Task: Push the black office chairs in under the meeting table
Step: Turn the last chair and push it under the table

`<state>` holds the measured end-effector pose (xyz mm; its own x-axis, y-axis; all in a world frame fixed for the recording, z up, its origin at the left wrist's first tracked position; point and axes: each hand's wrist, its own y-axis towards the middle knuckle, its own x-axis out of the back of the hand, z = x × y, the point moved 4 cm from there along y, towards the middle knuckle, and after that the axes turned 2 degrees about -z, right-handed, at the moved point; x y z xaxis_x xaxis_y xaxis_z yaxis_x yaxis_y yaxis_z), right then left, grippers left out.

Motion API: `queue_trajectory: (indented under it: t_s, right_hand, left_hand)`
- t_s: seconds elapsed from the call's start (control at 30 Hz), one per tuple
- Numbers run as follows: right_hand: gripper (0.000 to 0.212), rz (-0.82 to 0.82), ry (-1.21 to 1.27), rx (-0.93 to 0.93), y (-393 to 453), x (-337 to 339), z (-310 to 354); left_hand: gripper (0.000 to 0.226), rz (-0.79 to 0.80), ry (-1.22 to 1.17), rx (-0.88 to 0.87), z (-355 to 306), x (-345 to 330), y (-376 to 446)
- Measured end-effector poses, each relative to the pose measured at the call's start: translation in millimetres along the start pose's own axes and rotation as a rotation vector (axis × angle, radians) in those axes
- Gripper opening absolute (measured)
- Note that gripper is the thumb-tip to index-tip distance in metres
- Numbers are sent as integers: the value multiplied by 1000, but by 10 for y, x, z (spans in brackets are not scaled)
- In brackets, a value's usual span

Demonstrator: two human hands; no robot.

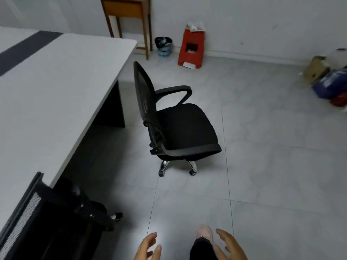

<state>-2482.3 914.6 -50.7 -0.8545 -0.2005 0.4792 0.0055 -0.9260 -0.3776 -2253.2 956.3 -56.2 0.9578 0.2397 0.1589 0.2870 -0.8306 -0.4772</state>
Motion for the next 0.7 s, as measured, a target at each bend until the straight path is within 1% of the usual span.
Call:
queue_trajectory:
  t_s: [0.03,0.07,0.1,0.13,0.17,0.2,0.3,0.33,0.37,0.4,0.43,0.5,0.57,0.6,0.67,0.7]
  right_hand:
    - [77,-10,7,-26,54,66,-57]
    - [81,-22,9,-33,146,162,-100]
    - [75,-27,12,-22,237,226,-113]
    - [65,-36,11,-6,344,302,-112]
    - [58,-29,15,7,481,417,-96]
    - [56,-25,7,26,637,532,-62]
    - [61,6,-49,135,1087,782,226]
    - [56,48,-51,145,1224,826,355]
    - [43,78,-46,150,1360,851,444]
    - [35,101,-40,150,1482,866,508]
    - [34,123,-41,163,1593,867,564]
    - [36,165,-62,182,1756,823,640]
    - [50,192,-59,172,1880,743,702]
    - [53,201,-54,143,1948,687,709]
    - [52,217,-57,91,2105,541,765]
    - [46,226,-61,71,2197,456,835]
  left_hand:
    - [24,44,50,-16,-67,-95,80]
    - [23,9,80,-44,-131,-201,185]
    - [23,-72,86,-77,-177,-238,277]
    - [29,-133,79,-98,-246,-294,358]
    - [33,-149,84,-121,-341,-420,451]
    - [35,-161,78,-135,-447,-559,546]
    - [27,-192,45,-192,-771,-759,858]
    - [26,-217,30,-213,-859,-792,925]
    - [25,-238,18,-226,-912,-814,966]
    - [25,-259,4,-216,-943,-828,982]
    - [25,-278,-15,-198,-972,-829,989]
    - [24,-339,-52,-147,-991,-780,1024]
    - [26,-406,-77,-89,-969,-676,1093]
    - [28,-441,-84,-64,-957,-607,1150]
    - [25,-482,-100,-26,-939,-444,1326]
    - [24,-486,-100,-14,-953,-352,1457]
